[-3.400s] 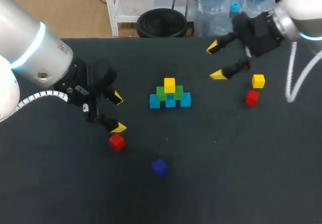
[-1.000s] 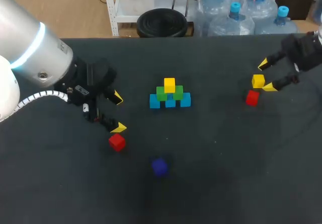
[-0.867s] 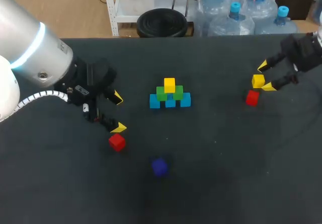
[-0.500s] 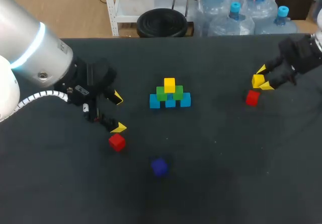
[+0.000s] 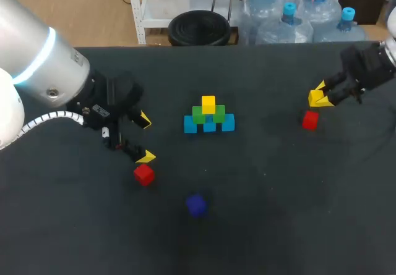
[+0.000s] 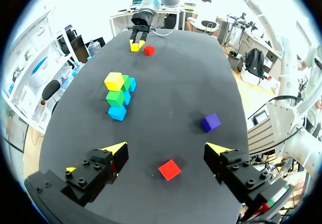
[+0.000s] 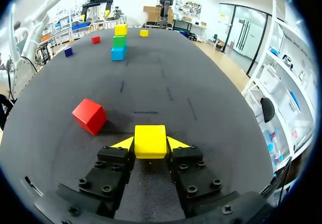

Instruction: Place the blue cubes, place green cubes on the blue cubes, place the yellow cubes on the green cubes, then place the red cubes on the yellow cubes, and place purple cube on the red cubes.

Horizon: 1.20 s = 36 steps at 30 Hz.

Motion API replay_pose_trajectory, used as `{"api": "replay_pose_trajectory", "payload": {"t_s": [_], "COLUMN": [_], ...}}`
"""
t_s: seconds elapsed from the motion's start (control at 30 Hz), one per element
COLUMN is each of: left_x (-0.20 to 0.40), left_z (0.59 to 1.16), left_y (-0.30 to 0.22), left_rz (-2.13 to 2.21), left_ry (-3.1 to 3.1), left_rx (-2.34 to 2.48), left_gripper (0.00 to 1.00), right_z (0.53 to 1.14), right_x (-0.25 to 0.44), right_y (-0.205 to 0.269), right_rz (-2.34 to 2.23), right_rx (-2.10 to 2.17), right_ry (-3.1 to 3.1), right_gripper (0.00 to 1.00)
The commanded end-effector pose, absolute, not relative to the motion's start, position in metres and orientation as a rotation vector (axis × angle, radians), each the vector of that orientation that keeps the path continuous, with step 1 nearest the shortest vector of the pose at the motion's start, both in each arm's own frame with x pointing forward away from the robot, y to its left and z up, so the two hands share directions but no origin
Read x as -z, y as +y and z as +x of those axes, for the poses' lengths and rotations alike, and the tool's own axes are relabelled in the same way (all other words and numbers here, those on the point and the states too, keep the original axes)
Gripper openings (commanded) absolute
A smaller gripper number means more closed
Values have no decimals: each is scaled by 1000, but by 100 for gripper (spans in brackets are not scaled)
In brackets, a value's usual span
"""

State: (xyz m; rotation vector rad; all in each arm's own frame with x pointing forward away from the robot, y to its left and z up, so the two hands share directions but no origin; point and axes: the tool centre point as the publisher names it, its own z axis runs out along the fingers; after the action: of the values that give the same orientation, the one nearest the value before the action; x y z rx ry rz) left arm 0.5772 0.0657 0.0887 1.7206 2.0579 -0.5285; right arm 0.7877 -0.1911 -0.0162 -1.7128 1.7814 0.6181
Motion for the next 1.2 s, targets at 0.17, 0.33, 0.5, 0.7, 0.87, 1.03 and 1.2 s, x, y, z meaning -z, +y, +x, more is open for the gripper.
{"api": "replay_pose_trajectory", "payload": {"t_s": [0.17, 0.33, 0.5, 0.7, 0.87, 1.03, 1.2], "left_x": [-88, -88, -88, -88, -88, -88, -88], "left_z": [578, 578, 578, 578, 578, 578, 578], "left_y": [67, 67, 67, 67, 67, 67, 67], "left_rz": [1723, 1723, 1723, 1723, 1723, 1723, 1723], "left_ry": [2051, 2051, 2051, 2051, 2051, 2051, 2051], "left_rx": [534, 534, 534, 534, 534, 534, 534], "left_gripper": [100, 100, 100, 100, 100, 100, 100], "right_z": [782, 777, 769, 760, 750, 743, 739], "right_x": [-9, -31, -48, -58, -64, -63, -62], "right_y": [-189, -180, -162, -133, -102, -75, -51], "right_rz": [-1700, -1702, -1715, -1719, -1735, -1729, -1724], "right_rx": [-590, -573, -556, -570, -575, -592, -606], "right_ry": [1798, 1793, 1785, 1783, 1784, 1802, 1803], "right_gripper": [0, 0, 0, 0, 0, 0, 0]}}
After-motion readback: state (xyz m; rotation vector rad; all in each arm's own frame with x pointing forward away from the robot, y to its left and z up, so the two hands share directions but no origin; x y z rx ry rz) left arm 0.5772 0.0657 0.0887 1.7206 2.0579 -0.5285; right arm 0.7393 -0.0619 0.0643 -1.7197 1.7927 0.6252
